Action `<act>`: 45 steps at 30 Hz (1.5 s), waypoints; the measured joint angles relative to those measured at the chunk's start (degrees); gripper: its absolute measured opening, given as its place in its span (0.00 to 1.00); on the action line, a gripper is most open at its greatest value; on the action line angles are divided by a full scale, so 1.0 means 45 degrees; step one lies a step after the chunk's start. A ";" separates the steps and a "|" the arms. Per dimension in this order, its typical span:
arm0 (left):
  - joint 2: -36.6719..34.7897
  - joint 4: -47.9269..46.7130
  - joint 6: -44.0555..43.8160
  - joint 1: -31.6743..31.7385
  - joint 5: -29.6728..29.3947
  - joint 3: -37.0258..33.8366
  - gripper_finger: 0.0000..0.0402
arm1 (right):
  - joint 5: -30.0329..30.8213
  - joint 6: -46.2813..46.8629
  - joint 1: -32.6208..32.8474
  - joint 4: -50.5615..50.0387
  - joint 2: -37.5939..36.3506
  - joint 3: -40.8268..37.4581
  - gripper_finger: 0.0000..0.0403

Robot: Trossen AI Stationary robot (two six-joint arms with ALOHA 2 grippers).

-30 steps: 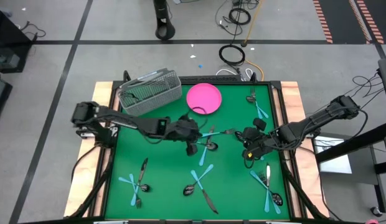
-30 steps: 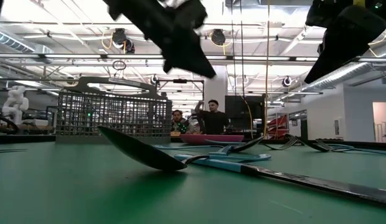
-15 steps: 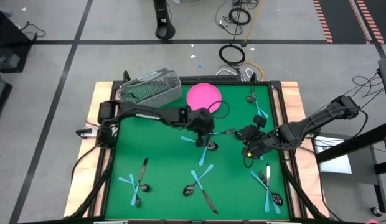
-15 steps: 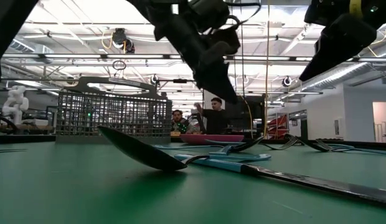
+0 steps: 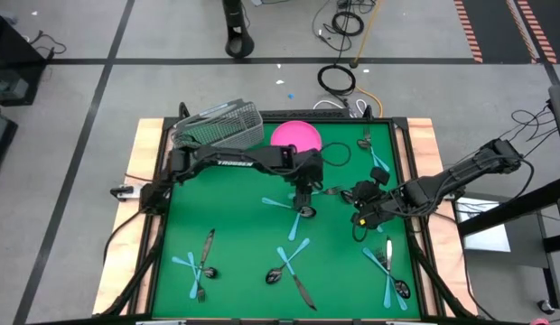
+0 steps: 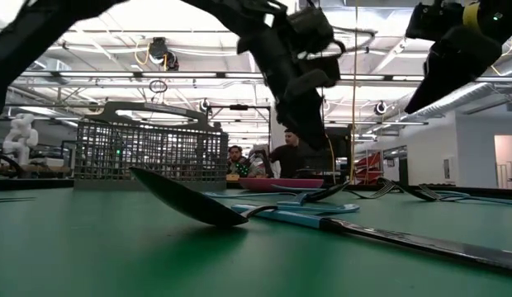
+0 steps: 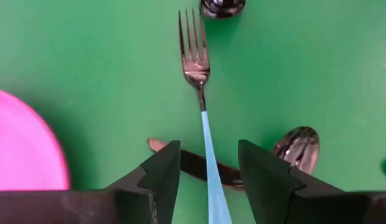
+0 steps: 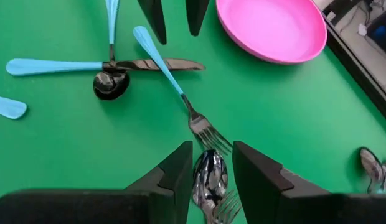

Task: Sort silverware
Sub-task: Put the blue fork into the gray silverware holder

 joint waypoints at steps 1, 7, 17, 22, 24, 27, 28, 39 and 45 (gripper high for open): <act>0.0229 -0.0171 0.0000 0.0018 0.0113 0.0269 0.41 | -0.0134 0.0166 0.0000 -0.0162 0.0000 0.0000 0.25; 0.1296 -0.0356 0.0319 -0.0028 0.0582 0.1363 0.41 | -0.0271 0.0544 0.0000 -0.0428 0.0000 0.0000 0.25; 0.2264 0.0303 0.0259 -0.0137 0.0199 0.1765 0.41 | -0.0209 0.0356 0.0000 -0.0465 0.0000 0.0000 0.25; 0.2316 0.0409 0.0253 -0.0093 -0.0102 0.1765 0.41 | -0.0198 0.0165 0.0000 -0.0417 0.0005 0.0000 0.25; 0.2365 0.0413 0.0253 -0.0117 -0.0102 0.1770 0.41 | -0.0185 0.0163 0.0000 -0.0423 0.0000 0.0000 0.25; 0.2494 0.0353 0.0216 -0.0127 -0.0102 0.1765 0.41 | -0.0162 0.0116 0.0000 -0.0418 0.0005 0.0000 0.25; 0.2571 0.0424 0.0214 -0.0124 -0.0098 0.1768 0.41 | -0.0154 0.0116 0.0000 -0.0416 0.0005 0.0000 0.25; 0.2845 0.0311 0.0204 -0.0118 -0.0301 0.1760 0.41 | -0.0135 0.0068 -0.0005 -0.0408 0.0005 0.0000 0.25; 0.2845 0.0306 0.0209 -0.0127 -0.0388 0.1760 0.37 | -0.0135 0.0068 -0.0005 -0.0403 0.0005 0.0000 0.25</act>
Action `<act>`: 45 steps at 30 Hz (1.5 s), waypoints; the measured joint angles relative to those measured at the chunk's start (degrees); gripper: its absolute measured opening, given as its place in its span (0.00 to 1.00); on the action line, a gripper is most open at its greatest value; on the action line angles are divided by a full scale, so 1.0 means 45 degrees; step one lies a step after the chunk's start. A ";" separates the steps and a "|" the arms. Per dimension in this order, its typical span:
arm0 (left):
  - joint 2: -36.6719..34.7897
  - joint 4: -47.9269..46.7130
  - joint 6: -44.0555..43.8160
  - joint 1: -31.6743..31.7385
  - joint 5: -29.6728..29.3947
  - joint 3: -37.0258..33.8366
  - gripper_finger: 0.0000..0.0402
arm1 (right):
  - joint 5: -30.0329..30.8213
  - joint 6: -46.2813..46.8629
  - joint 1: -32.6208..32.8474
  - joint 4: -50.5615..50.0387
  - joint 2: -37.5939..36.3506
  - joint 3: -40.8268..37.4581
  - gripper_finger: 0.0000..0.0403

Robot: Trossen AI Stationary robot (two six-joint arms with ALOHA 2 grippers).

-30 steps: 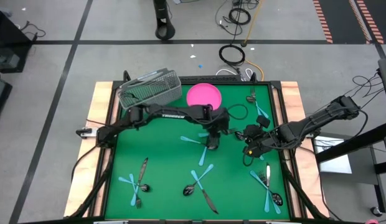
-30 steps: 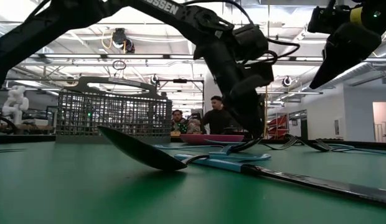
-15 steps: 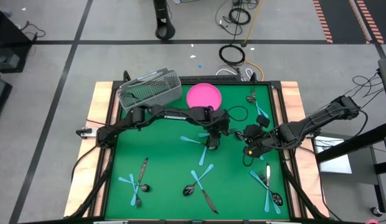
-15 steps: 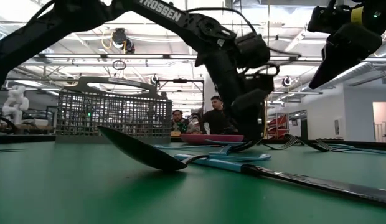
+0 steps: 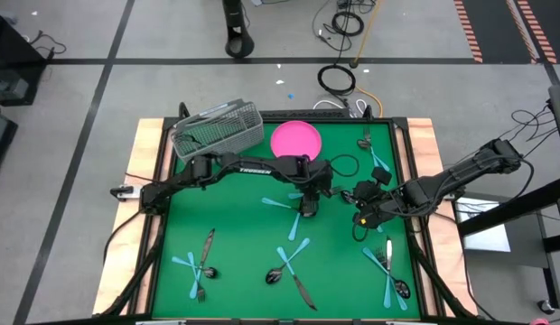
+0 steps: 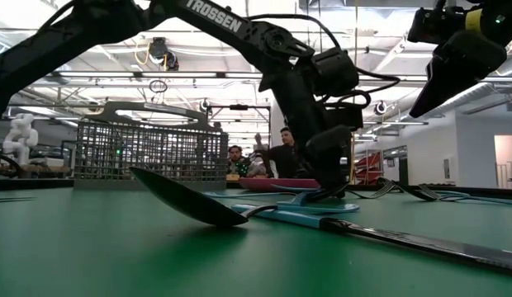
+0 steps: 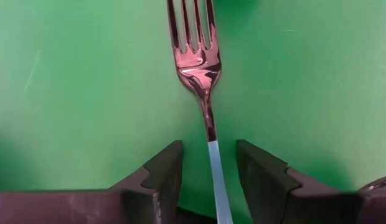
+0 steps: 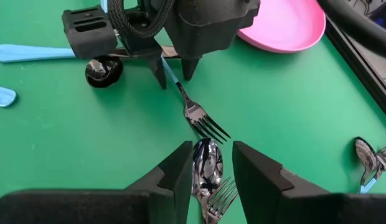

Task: Sort silverware
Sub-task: Put the blue fork into the gray silverware holder

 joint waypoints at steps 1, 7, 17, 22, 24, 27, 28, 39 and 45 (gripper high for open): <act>0.0000 0.0000 -0.0005 0.0000 -0.0017 0.0000 0.34 | 0.0000 0.0000 0.0000 0.0000 0.0000 0.0000 0.25; 0.0000 -0.0005 0.0002 -0.0010 -0.0080 0.0000 0.18 | -0.0005 0.0000 0.0000 0.0000 0.0000 0.0000 0.25; 0.0005 0.0662 0.0010 0.0000 -0.0222 -0.0015 0.03 | -0.0010 0.0000 0.0000 -0.0005 0.0000 0.0000 0.25; -0.0017 0.0650 0.0011 0.0023 -0.1002 -0.0015 0.03 | -0.0019 0.0000 0.0000 -0.0005 0.0000 0.0000 0.25; -0.0032 0.0631 0.0010 0.0047 -0.1087 0.0008 0.03 | -0.0019 0.0000 0.0000 -0.0010 0.0000 0.0000 0.25; -0.0134 0.0513 -0.0227 0.0101 -0.1082 0.0209 0.03 | -0.0024 0.0000 0.0000 -0.0010 0.0000 0.0000 0.25; -0.0203 0.0518 -0.0297 0.0128 -0.1082 0.0290 0.03 | -0.0023 0.0000 0.0000 -0.0014 0.0000 0.0000 0.25; -0.1891 0.0597 -0.0667 0.0547 -0.1058 0.0427 0.03 | -0.0051 0.0000 0.0003 -0.0034 -0.0005 0.0000 0.25; -0.2755 0.0724 -0.0851 0.0777 -0.1221 0.0427 0.03 | -0.0083 0.0000 0.0005 -0.0019 -0.0005 0.0000 0.25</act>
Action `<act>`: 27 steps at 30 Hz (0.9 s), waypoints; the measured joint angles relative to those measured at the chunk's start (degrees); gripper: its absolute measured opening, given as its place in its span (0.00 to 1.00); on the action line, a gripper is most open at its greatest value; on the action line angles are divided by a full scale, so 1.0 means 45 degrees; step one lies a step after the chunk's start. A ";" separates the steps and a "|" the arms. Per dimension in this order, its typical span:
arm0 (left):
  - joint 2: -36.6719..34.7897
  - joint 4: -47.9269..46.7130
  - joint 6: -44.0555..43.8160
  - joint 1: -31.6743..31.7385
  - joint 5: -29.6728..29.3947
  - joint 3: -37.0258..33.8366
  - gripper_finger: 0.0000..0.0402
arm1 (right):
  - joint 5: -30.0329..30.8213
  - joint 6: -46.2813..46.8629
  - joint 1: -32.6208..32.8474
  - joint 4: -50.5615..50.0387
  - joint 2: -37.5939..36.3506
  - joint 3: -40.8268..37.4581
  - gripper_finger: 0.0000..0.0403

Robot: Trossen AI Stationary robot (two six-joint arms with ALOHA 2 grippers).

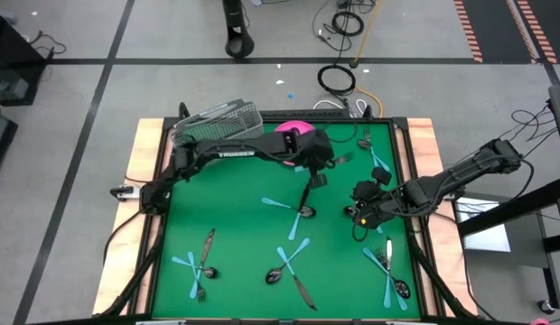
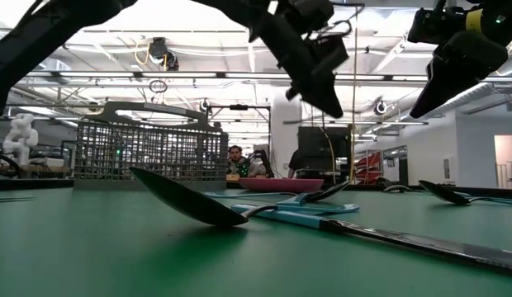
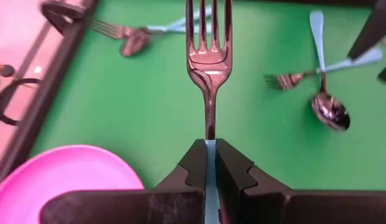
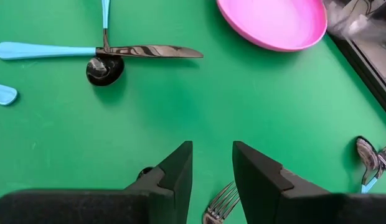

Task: Sort silverware
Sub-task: Put the blue fork into the gray silverware holder

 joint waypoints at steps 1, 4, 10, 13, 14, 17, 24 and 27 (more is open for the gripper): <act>-0.0121 0.0000 -0.0116 0.0033 -0.0098 0.0000 0.03 | 0.0000 0.0000 -0.0004 -0.0004 0.0000 0.0000 0.25; -0.0565 0.0025 -0.0152 0.0095 -0.0170 0.0000 0.03 | 0.0000 0.0000 -0.0005 0.0000 0.0000 0.0000 0.25; -0.1554 0.0009 -0.0174 0.0111 -0.0743 0.0000 0.03 | 0.0005 0.0034 -0.0004 0.0091 0.0000 0.0000 0.25; -0.2239 -0.0173 -0.0360 0.0063 -0.1098 -0.0137 0.03 | 0.0007 0.0039 -0.0005 0.0214 0.0000 0.0000 0.25; -0.2515 -0.0282 -0.0401 0.0053 -0.1151 -0.0255 0.03 | 0.0005 0.0039 -0.0001 0.0269 0.0000 0.0000 0.25; -0.3472 -0.0253 -0.0501 0.0034 -0.1580 -0.0928 0.03 | 0.0005 -0.0081 -0.0005 0.0402 0.0000 0.0000 0.25; -0.6510 0.1490 -0.1227 0.0048 -0.3294 -0.4604 0.03 | 0.0245 -0.0285 0.0000 0.0518 0.0000 0.0000 0.25; -0.7927 0.3030 -0.1496 0.0043 -0.3813 -0.6666 0.03 | 0.0349 -0.0287 -0.0001 0.0516 0.0000 0.0000 0.25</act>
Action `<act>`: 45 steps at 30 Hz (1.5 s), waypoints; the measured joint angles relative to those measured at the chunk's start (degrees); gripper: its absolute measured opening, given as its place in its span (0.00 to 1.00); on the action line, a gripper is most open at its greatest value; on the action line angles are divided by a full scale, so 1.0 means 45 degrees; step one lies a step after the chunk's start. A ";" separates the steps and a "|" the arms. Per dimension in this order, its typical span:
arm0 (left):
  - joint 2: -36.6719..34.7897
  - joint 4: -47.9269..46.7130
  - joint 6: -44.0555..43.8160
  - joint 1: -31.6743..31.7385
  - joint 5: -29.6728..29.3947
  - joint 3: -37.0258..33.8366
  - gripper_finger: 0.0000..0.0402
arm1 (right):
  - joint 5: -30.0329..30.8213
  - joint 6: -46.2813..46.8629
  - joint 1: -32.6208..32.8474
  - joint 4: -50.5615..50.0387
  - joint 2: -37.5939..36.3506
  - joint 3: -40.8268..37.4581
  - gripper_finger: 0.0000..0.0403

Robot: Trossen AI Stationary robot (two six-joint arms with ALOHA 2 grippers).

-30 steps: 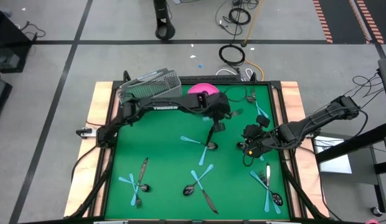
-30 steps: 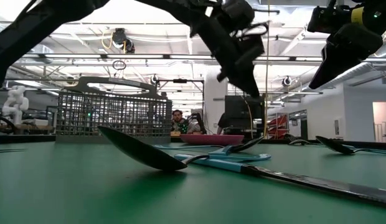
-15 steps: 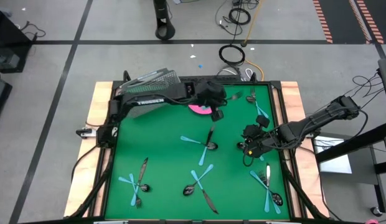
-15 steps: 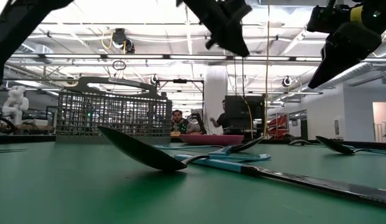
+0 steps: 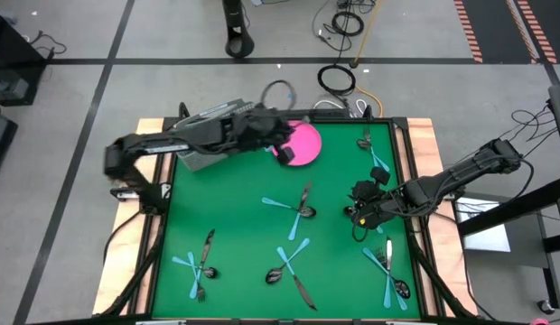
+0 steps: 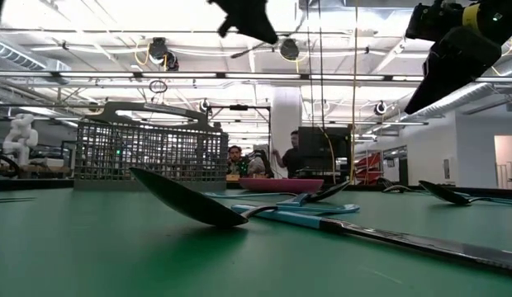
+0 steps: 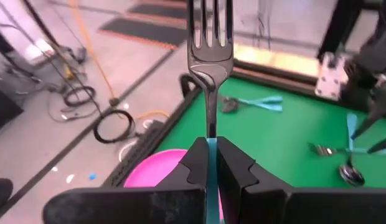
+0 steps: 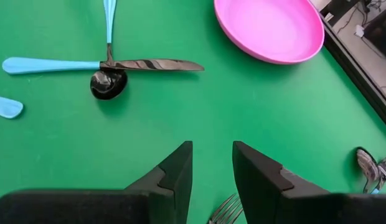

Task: Sort silverware
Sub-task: Put the blue fork into the gray silverware holder

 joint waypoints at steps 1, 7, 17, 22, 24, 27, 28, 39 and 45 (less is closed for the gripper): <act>-0.0471 0.0678 -0.0004 -0.0005 -0.0262 -0.0694 0.03 | 0.0001 0.0004 -0.0004 0.0004 0.0000 0.0000 0.25; -0.3230 0.4227 -0.0325 -0.0087 -0.2574 -0.5080 0.03 | 0.0012 0.0003 -0.0004 0.0102 0.0000 0.0000 0.25; -0.5976 0.9887 -0.0071 -0.0047 -0.7021 -1.0526 0.03 | 0.0405 -0.0366 -0.0004 0.0578 0.0000 0.0000 0.25; -0.6134 1.3792 0.1379 -0.0041 -0.8579 -1.2711 0.03 | 0.0409 -0.0904 -0.0004 0.1164 0.0000 0.0005 0.25; -0.6137 1.4930 0.2015 0.0069 -0.8809 -1.3349 0.03 | 0.0409 -0.1089 0.0001 0.1338 0.0000 0.0004 0.25; -0.6141 1.5997 0.2505 0.0348 -0.9053 -1.4069 0.03 | 0.0409 -0.1332 -0.0004 0.1579 0.0000 0.0005 0.25; -0.6137 1.6244 0.2673 0.0478 -0.9051 -1.4278 0.03 | 0.0409 -0.1357 -0.0004 0.1636 0.0000 0.0005 0.25; -0.6133 1.6616 0.2337 0.2233 -0.8985 -1.5316 0.03 | 0.1380 -0.2109 -0.0014 0.2265 0.0000 0.0005 0.25; -0.6129 1.6510 0.1201 0.2731 -0.8946 -1.5858 0.03 | 0.1385 -0.2941 -0.0019 0.2974 0.0000 0.0005 0.25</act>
